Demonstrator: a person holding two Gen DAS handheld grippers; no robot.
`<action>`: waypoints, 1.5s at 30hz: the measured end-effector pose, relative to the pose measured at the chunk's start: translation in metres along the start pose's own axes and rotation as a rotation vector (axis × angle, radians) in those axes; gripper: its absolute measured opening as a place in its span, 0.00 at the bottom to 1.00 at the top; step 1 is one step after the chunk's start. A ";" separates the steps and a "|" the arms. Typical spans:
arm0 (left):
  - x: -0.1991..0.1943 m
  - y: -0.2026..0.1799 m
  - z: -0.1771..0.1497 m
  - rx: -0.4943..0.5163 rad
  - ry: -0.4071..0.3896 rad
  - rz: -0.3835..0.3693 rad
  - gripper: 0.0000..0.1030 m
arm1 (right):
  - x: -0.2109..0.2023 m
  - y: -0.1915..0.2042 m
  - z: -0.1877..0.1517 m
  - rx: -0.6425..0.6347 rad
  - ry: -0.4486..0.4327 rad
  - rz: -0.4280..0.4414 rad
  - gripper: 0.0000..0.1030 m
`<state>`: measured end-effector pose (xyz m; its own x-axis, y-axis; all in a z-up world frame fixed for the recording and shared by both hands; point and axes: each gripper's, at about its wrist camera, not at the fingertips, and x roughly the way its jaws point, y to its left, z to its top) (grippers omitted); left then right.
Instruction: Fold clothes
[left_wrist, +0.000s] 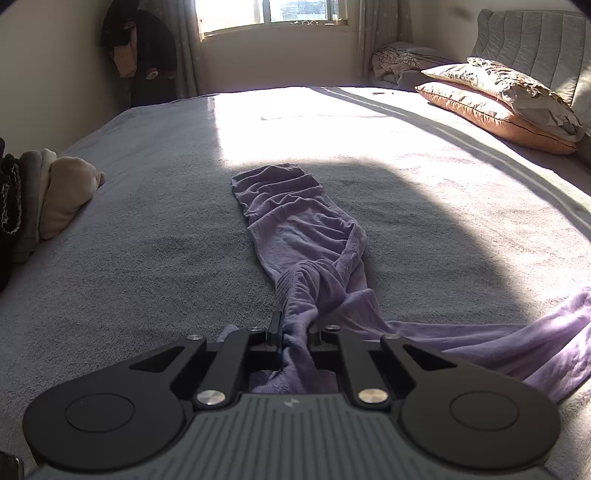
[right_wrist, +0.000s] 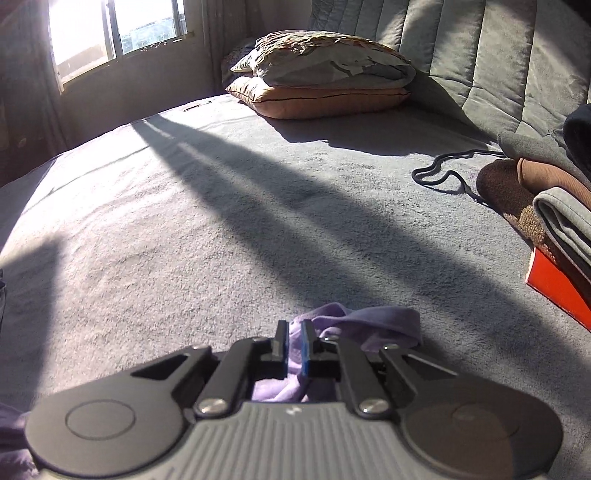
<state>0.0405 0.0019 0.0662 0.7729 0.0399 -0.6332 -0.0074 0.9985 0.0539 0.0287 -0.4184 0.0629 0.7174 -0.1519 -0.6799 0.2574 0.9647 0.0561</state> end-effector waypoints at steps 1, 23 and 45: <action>-0.004 0.003 0.002 -0.017 -0.011 -0.004 0.09 | -0.001 0.003 -0.001 -0.021 -0.002 -0.011 0.06; -0.064 0.056 0.017 -0.182 -0.202 -0.008 0.09 | -0.004 0.017 -0.003 -0.186 -0.024 -0.135 0.07; -0.138 0.155 0.006 -0.384 -0.489 0.069 0.09 | 0.010 0.024 -0.013 -0.079 0.156 0.107 0.46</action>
<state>-0.0635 0.1513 0.1662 0.9627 0.1742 -0.2070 -0.2253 0.9399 -0.2566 0.0337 -0.3943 0.0480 0.6276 -0.0180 -0.7783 0.1291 0.9883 0.0813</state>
